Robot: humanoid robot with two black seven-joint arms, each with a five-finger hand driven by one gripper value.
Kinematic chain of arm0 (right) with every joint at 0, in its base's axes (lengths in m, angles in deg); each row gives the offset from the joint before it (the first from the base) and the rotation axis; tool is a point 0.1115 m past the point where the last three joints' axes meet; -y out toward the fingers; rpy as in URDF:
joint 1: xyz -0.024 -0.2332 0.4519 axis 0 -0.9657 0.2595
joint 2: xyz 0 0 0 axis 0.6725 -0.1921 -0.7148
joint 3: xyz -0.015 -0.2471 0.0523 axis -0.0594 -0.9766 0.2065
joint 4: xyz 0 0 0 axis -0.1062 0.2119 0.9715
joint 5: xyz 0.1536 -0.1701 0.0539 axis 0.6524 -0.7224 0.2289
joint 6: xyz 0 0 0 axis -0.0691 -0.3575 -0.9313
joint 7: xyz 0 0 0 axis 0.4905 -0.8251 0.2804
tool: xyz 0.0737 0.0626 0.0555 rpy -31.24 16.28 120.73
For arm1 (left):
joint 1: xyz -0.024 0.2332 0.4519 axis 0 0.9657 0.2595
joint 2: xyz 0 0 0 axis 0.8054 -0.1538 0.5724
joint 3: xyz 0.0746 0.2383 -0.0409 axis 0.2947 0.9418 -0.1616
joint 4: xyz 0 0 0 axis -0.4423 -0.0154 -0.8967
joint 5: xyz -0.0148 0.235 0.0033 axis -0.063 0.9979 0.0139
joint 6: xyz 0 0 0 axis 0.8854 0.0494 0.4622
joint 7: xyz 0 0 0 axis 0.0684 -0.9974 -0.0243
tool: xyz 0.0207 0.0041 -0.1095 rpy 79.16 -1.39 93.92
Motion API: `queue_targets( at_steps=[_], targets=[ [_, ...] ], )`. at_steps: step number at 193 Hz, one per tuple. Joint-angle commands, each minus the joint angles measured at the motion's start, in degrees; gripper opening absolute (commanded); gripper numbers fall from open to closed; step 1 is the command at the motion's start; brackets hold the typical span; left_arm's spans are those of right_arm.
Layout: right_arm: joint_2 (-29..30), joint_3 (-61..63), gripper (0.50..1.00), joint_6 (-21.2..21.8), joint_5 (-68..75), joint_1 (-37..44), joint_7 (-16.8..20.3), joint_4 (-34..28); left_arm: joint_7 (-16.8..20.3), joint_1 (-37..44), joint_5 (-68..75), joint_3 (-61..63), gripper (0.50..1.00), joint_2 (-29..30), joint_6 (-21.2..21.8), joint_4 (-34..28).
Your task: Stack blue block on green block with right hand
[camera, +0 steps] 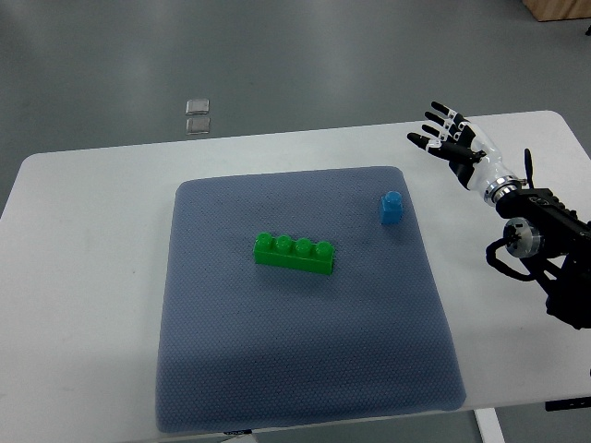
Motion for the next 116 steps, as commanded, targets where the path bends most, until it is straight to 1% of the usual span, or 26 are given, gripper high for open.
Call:
queue_targets(
  at_steps=[1,65,84,98,116],
  targets=[
    [-0.19,-0.19,0.915,0.10,-0.26,0.17,0.03,0.01,0.01,0.00,0.00,0.00,1.000,0.00,0.00,0.02],
    [-1.06,-0.71,0.915,0.54,-3.25,0.70,0.12,-0.17,0.01,0.00,0.00,0.00,1.000,0.00,0.00,0.02],
    [-2.12,-0.89,0.915,1.77,-5.18,0.78,0.12,-0.26,0.01,0.00,0.00,0.00,1.000,0.00,0.00,0.02],
    [-3.61,-1.86,0.913,3.26,-7.03,0.96,0.12,-0.79,0.01,0.00,0.00,0.00,1.000,0.00,0.00,0.02],
    [-7.83,-6.69,0.913,4.32,-8.78,2.63,0.03,-3.60,0.01,0.00,0.00,0.00,1.000,0.00,0.00,-0.07]
  ],
)
